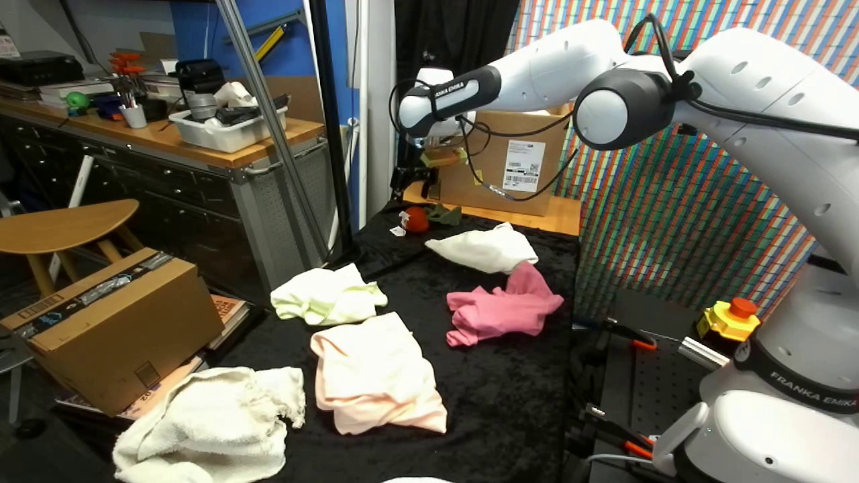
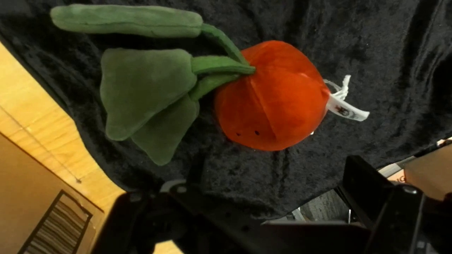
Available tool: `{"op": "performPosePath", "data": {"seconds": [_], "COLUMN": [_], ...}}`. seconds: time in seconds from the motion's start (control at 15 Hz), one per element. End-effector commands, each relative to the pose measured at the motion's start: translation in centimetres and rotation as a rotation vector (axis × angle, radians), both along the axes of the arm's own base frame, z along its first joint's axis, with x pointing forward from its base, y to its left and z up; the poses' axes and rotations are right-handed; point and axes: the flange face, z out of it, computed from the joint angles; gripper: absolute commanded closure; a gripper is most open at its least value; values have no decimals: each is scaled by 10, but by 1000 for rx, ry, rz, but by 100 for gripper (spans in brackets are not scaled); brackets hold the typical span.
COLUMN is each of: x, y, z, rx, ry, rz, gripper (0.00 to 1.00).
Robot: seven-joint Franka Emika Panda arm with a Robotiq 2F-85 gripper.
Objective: Move all the clothes, the orange object and put together on the left side of the table
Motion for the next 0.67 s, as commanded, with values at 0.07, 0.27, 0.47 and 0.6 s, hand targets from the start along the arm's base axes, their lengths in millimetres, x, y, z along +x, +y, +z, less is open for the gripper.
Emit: {"op": "performPosePath", "data": {"seconds": [0.07,0.27,0.47,0.6], "x": [12,11,8,7], "y": [-9,-14,-16,-15], "z": [-16,-25,-35,-38], "rx": [-36,-51,-61,-85], "ry": [-27,-8,29,56], "rz": [-96,-141,-149,-135], "gripper": [0,0,0,0]}}
